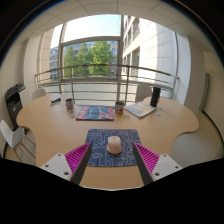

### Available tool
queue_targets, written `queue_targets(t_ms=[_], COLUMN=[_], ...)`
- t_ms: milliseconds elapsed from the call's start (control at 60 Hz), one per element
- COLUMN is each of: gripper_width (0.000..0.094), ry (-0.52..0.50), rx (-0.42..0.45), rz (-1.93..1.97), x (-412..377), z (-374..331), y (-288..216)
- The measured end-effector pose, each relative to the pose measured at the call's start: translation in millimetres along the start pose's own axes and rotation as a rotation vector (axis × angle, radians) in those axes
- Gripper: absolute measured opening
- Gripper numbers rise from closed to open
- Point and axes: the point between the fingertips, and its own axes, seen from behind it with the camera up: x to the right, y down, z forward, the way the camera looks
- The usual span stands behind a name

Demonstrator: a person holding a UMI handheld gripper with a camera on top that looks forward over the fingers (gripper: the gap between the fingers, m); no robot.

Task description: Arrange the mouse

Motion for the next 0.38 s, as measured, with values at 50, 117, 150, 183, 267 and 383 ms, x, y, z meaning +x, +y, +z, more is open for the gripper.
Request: queue_targets(t_ms=[50,117,150,183,267,383], gripper_width=[0.0846,0.0842,0.0845,0.0845,0.0844,0.0847], ry=[-0.004,0.007,0.009,0.011,0.003,0.000], rx=[-0.005,-0.012,-0.018,-0.020,-0.027,-0.029], rz=[0.015,0.014,0.014,0.013,0.009,-0.003], x=[-2.0,-1.7,-3.2,-4.6,-11.1,-13.8], z=[-14.3,-31.6,-38.2,-44.6,-56.0,-69.0], y=[8.8,20.5,27.7,31.6,41.9,44.9])
